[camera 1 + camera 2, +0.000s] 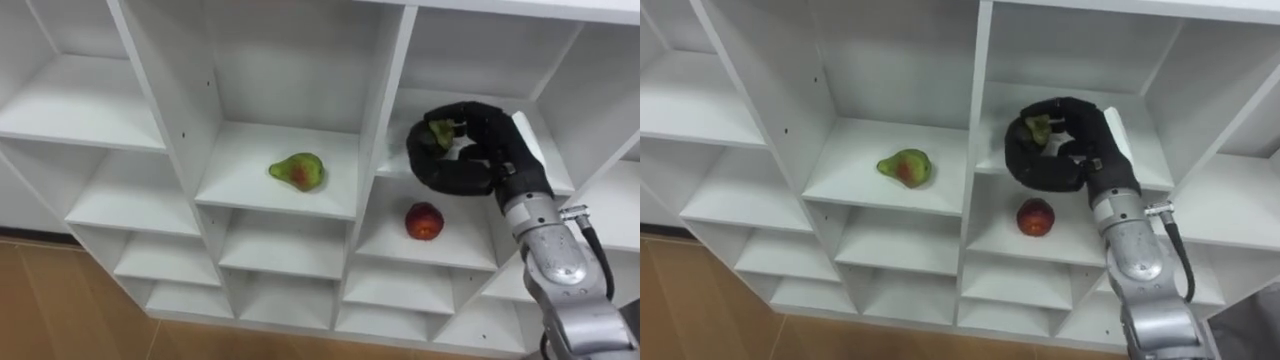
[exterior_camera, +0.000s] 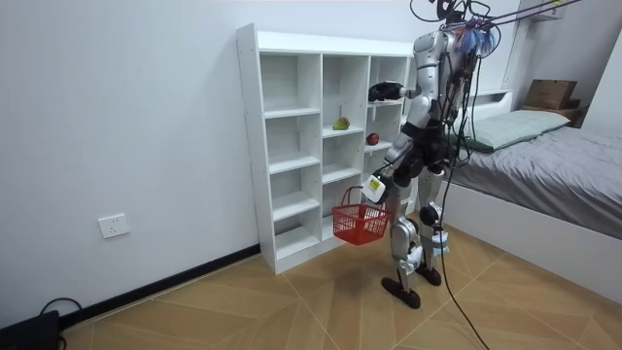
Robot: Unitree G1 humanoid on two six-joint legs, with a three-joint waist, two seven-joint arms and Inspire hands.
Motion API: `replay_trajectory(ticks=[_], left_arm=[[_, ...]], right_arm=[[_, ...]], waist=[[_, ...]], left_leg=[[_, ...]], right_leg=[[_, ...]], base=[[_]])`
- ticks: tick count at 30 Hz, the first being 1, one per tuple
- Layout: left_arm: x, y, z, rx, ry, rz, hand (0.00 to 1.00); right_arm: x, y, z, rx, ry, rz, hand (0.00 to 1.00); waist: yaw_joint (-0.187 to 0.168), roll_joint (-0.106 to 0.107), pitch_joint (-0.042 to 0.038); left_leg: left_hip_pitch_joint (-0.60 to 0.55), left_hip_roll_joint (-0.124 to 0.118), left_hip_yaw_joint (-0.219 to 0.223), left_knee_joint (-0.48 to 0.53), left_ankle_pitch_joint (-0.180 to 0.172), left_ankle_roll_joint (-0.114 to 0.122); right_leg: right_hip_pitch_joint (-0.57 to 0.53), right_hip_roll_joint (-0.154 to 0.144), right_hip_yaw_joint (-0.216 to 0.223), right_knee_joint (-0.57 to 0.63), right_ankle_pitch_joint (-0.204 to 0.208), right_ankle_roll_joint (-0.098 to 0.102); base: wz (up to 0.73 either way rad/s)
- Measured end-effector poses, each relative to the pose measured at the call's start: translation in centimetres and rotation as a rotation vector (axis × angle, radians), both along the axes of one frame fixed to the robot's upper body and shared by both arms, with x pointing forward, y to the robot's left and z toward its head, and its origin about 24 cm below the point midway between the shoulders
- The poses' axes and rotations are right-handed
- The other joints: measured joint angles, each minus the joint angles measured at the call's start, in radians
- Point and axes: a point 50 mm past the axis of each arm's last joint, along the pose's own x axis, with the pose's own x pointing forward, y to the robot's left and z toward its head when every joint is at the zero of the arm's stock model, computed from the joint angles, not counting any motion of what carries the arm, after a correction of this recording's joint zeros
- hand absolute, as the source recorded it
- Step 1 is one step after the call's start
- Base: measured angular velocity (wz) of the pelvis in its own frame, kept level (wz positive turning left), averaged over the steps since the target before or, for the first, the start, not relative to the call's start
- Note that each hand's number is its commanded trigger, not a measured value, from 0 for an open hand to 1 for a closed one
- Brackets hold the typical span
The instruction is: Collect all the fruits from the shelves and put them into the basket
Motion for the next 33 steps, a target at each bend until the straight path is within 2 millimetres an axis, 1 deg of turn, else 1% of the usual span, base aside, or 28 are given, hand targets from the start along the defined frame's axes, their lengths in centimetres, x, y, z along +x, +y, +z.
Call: replay_trajectory(ticks=[4, 8, 11, 13, 14, 16, 20, 24, 27, 28, 29, 30, 32, 33], left_arm=[[1.0, -0.1, 0.1, -0.004, -0.033, -0.007, 1.0], [2.0, -0.3, 0.2, -0.013, -0.065, -0.001, 1.0], [2.6, -0.5, 0.2, -0.026, -0.082, -0.007, 1.0], [3.1, -0.6, 0.3, -0.036, -0.095, -0.015, 1.0], [3.5, -0.8, 0.3, -0.039, -0.104, -0.016, 1.0], [3.9, -0.9, 0.4, -0.043, -0.114, -0.02, 1.0], [4.6, -1.2, 0.4, -0.048, -0.129, -0.028, 1.0], [5.8, -1.8, 0.5, -0.057, -0.151, -0.062, 1.0], [7.1, -2.4, 0.9, -0.064, -0.192, -0.106, 1.0], [7.9, -2.7, 1.1, -0.068, -0.213, -0.126, 1.0], [8.7, -3.0, 1.2, -0.072, -0.231, -0.145, 1.0], [9.1, -3.1, 1.4, -0.073, -0.24, -0.154, 1.0], [10.2, -3.5, 1.8, -0.08, -0.281, -0.172, 1.0], [10.5, -3.6, 1.9, -0.084, -0.29, -0.175, 1.0]], right_arm=[[-1.4, 1.0, 1.2, 0.001, -0.03, 0.101, 1.0], [-2.6, 1.8, 1.6, 0.0, -0.024, 0.178, 1.0], [-2.9, 2.2, 1.8, 0.006, -0.017, 0.222, 1.0], [-2.9, 2.7, 1.7, 0.014, -0.011, 0.241, 1.0], [-3.0, 2.9, 1.6, 0.024, -0.008, 0.253, 1.0], [-3.1, 3.2, 1.5, 0.033, 0.0, 0.276, 1.0], [-3.8, 3.7, 0.6, 0.015, 0.043, 0.309, 1.0], [-4.6, 4.3, -0.3, -0.002, 0.091, 0.342, 1.0], [-5.0, 5.1, -0.9, -0.005, 0.12, 0.381, 1.0], [-5.1, 5.3, -1.1, -0.004, 0.13, 0.393, 1.0], [-5.1, 5.4, -1.4, -0.002, 0.141, 0.401, 1.0], [-5.1, 5.5, -1.5, 0.0, 0.148, 0.403, 1.0], [-5.3, 5.7, -3.0, 0.017, 0.208, 0.402, 1.0], [-5.4, 5.7, -3.6, 0.02, 0.231, 0.399, 1.0]], waist=[[-0.003, 0.002, 0.0012], [-0.003, 0.002, 0.0009], [-0.01, 0.001, 0.0], [-0.012, -0.001, -0.0014], [-0.021, -0.002, -0.0018], [-0.025, -0.002, -0.0031], [-0.028, -0.003, -0.0034], [-0.028, -0.004, -0.0007], [-0.034, -0.003, 0.0037], [-0.037, -0.003, 0.0078], [-0.037, -0.004, 0.0079], [-0.036, -0.006, 0.0097], [-0.037, -0.013, 0.0123], [-0.041, -0.014, 0.0128]], left_leg=[[-0.003, 0.002, 0.002, -0.003, 0.0, 0.0], [-0.001, 0.002, 0.012, -0.006, 0.0, 0.0], [-0.002, 0.002, 0.021, -0.01, 0.0, 0.0], [-0.005, 0.004, 0.025, -0.014, 0.0, 0.0], [-0.009, 0.004, 0.025, -0.015, 0.0, 0.0], [-0.016, 0.004, 0.028, -0.013, 0.0, 0.0], [-0.021, 0.005, 0.04, -0.013, 0.0, 0.0], [-0.022, 0.006, 0.045, -0.013, 0.0, 0.0], [-0.025, 0.006, 0.044, -0.01, 0.0, 0.0], [-0.031, 0.005, 0.043, -0.006, 0.0, 0.0], [-0.042, 0.005, 0.041, -0.002, 0.0, 0.001], [-0.047, 0.005, 0.039, 0.002, 0.001, 0.001], [-0.069, 0.005, 0.036, 0.014, 0.001, 0.001], [-0.074, 0.005, 0.035, 0.017, 0.001, 0.001]], right_leg=[[-0.002, 0.0, 0.002, 0.0, 0.0, 0.0], [-0.004, 0.001, 0.014, 0.0, 0.0, 0.0], [-0.01, 0.002, 0.018, 0.003, 0.0, 0.0], [-0.016, 0.002, 0.018, 0.004, 0.001, -0.001], [-0.019, 0.002, 0.018, 0.004, 0.001, -0.001], [-0.029, 0.002, 0.019, 0.007, 0.001, -0.002], [-0.044, 0.001, 0.033, 0.016, 0.001, -0.001], [-0.047, 0.0, 0.045, 0.016, 0.001, -0.001], [-0.049, -0.002, 0.043, 0.018, 0.001, -0.001], [-0.053, -0.004, 0.041, 0.019, 0.001, -0.001], [-0.065, -0.004, 0.042, 0.022, 0.001, -0.002], [-0.067, -0.005, 0.042, 0.023, 0.002, -0.002], [-0.084, -0.007, 0.035, 0.028, 0.003, -0.004], [-0.087, -0.007, 0.033, 0.029, 0.003, -0.004]], base=[[-0.01], [-0.07], [-0.07], [-0.05], [0.0], [-0.03], [-0.09], [-0.04], [0.01], [0.0], [0.03], [0.03], [0.06], [0.06]])
